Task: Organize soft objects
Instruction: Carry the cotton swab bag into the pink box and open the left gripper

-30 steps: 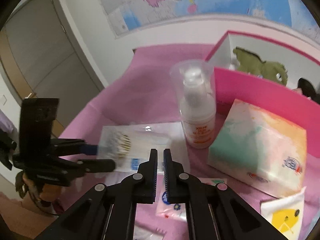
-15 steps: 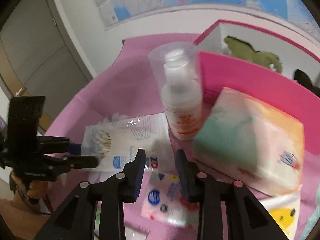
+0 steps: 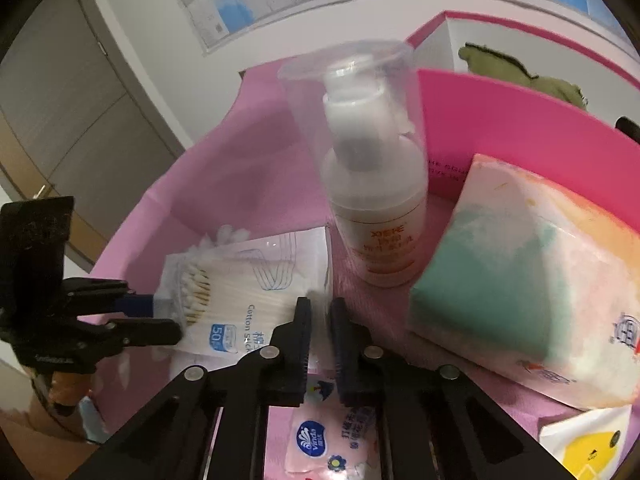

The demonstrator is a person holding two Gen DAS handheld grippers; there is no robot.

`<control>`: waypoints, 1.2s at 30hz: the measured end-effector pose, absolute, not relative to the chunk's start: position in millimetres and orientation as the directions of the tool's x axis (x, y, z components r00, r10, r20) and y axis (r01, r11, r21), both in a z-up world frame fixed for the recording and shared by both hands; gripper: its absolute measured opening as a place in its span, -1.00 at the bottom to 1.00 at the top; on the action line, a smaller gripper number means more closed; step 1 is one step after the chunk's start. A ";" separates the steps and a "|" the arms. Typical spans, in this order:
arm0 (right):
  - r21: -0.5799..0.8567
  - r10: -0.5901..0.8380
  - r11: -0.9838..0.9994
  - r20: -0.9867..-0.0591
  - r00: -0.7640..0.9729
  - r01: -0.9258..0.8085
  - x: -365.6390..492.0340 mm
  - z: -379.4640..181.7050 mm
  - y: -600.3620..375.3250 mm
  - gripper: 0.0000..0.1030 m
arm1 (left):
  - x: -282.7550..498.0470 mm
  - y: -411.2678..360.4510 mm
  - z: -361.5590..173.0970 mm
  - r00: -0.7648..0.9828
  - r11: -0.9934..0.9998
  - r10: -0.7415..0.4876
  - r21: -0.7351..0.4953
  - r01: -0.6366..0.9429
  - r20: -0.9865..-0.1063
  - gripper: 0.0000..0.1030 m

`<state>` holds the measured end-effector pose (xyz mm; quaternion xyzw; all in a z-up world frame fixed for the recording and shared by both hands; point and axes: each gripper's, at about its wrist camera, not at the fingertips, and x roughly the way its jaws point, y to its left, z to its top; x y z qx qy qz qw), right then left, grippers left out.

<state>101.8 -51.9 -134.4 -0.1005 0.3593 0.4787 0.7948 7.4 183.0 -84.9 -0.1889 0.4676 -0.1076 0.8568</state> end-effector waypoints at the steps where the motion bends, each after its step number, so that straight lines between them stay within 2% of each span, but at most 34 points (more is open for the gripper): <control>1: 0.177 0.698 0.514 -0.655 0.289 -0.840 97.6 -129.7 -57.0 -0.84 | 6.9 181.2 -83.2 0.543 0.908 -0.356 -0.419 0.009 -0.761 -0.31; 11: 0.221 0.778 0.509 -0.531 0.335 -0.832 78.5 -88.8 -123.8 -0.84 | 3.9 155.8 -37.5 0.613 0.926 -0.347 -0.361 0.107 -0.709 -0.31; 24: 0.224 0.791 0.576 -0.396 0.466 -0.786 69.1 -42.3 -182.5 -0.84 | 37.0 104.2 32.9 0.674 0.933 -0.360 -0.240 0.269 -0.645 -0.31; 36: 0.244 0.774 0.621 -0.343 0.533 -0.745 110.7 -17.9 -204.2 -0.84 | 92.6 71.7 69.6 0.696 0.942 -0.321 -0.138 0.307 -0.643 -0.31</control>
